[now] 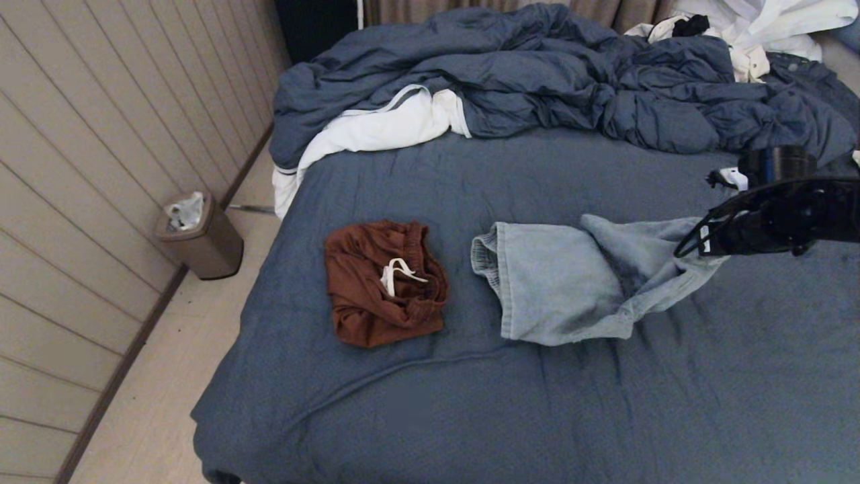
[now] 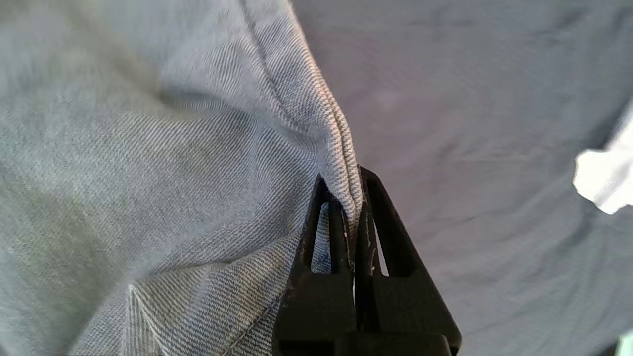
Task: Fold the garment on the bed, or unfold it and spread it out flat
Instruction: Unford the blue shorts
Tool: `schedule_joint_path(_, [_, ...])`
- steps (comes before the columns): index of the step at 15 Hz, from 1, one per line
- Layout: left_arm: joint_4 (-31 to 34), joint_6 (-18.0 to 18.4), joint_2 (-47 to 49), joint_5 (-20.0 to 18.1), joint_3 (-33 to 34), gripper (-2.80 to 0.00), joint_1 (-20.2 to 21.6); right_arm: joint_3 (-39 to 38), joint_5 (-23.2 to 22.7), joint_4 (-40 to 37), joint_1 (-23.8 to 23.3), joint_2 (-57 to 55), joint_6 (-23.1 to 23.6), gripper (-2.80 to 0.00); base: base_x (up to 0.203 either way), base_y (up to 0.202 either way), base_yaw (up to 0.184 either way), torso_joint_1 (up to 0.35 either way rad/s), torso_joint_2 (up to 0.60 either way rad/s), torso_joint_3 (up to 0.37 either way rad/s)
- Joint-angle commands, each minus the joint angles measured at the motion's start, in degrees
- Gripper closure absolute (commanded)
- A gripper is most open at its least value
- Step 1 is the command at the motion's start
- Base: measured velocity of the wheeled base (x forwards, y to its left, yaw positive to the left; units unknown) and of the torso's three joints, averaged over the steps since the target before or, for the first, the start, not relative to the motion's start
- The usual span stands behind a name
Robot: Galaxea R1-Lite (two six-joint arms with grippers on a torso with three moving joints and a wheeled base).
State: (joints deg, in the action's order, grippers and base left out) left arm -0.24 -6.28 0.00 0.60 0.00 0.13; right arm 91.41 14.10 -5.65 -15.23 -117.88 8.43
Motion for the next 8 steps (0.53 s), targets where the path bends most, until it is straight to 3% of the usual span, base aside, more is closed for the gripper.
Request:
schedule_joint_path(1, [-0.03, -0.05, 0.09, 0.02, 0.0, 0.0, 0.04, -1.28, -0.03, 2.23, -2.63, -1.12, 1.04, 0.0, 0.0, 0.0, 0.0, 0.0, 0.0, 0.0])
schedule_joint_path(8, [-0.03, 0.04, 0.09, -0.07, 0.0, 0.0, 0.04, -8.77, -2.6, 18.69, -5.95, -2.34, 10.18, 0.0, 0.0, 0.0, 0.0, 0.0, 0.0, 0.0])
